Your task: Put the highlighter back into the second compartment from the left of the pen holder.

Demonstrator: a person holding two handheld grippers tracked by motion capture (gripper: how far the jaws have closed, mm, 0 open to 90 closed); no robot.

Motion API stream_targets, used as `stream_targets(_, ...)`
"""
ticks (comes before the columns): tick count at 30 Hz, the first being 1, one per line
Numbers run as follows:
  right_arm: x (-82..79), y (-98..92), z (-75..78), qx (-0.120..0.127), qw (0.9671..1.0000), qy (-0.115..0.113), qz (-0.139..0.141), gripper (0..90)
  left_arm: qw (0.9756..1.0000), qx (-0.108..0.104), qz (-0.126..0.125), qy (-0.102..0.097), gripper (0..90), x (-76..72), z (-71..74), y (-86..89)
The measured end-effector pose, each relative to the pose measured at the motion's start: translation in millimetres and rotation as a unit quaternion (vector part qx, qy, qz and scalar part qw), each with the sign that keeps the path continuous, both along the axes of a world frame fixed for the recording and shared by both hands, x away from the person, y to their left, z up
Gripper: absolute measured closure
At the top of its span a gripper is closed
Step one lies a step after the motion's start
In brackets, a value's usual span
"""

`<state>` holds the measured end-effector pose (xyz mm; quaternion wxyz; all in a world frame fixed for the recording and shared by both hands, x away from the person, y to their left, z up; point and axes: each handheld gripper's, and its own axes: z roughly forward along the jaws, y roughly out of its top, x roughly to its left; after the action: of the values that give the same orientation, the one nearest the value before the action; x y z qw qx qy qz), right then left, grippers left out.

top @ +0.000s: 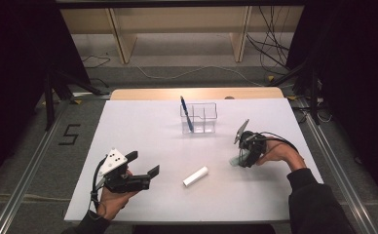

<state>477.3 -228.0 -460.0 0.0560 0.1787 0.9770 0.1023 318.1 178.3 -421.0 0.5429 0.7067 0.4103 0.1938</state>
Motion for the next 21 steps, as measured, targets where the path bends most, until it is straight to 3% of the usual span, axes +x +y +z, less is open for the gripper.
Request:
stream_targets(11, -1.3, -1.8, 5.3, -0.03, 0.9994, 0.006, 0.014, 40.3, 1.0, -0.001, 0.002, -0.001, 5.8, 0.0, 0.0, 0.4)
stream_targets(21, -4.4, -3.8, 6.7, -0.039, 0.9988, 0.015, 0.027, 51.9, 1.0, -0.004, 0.004, 0.0, 5.8, -0.2, 0.0, 1.2)
